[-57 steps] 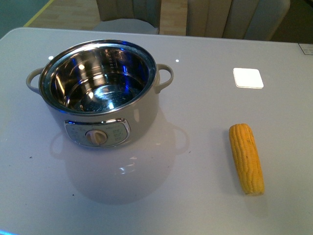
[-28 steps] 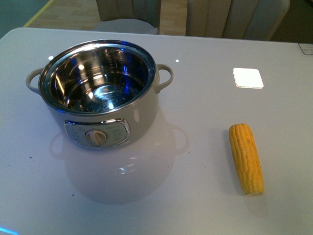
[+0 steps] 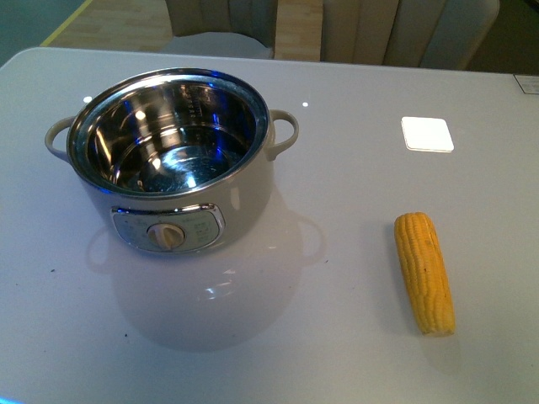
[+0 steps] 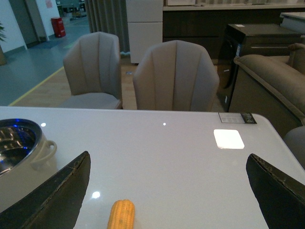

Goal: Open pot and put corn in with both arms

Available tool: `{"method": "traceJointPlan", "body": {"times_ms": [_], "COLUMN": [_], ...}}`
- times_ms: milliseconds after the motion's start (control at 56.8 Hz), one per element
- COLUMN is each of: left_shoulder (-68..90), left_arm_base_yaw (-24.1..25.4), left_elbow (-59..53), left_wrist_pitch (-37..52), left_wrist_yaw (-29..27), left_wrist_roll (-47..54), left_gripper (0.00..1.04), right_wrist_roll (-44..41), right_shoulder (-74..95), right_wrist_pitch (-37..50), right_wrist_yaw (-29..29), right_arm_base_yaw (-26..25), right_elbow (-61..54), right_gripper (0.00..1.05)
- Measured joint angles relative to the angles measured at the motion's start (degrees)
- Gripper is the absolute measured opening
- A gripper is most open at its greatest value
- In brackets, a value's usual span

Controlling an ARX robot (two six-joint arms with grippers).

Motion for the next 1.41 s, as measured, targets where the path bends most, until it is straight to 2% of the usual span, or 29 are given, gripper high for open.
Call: {"method": "traceJointPlan", "body": {"times_ms": [510,546,915,1408], "left_shoulder": [0.61,0.66,1.05,-2.91], "left_arm_base_yaw": [1.07,1.07,1.44,2.21], "left_elbow": [0.0,0.0,0.0,-4.72], "left_wrist_pitch": [-1.07,-1.07,0.85,5.35], "left_wrist_yaw": [0.5,0.39,-1.49,-1.95], "left_wrist_roll": [2.91,2.82,1.7,-3.06], "left_gripper": [0.41,0.43,0.98,0.98], "right_wrist_roll": [0.0,0.0,0.0,0.0], "right_shoulder": [0.0,0.0,0.0,0.0], "right_wrist_pitch": [0.0,0.0,0.0,0.0], "right_wrist_yaw": [0.0,0.0,0.0,0.0], "right_arm_base_yaw": [0.0,0.0,0.0,0.0], "right_elbow": [0.0,0.0,0.0,0.0], "right_gripper": [0.96,0.96,0.96,0.96]}}
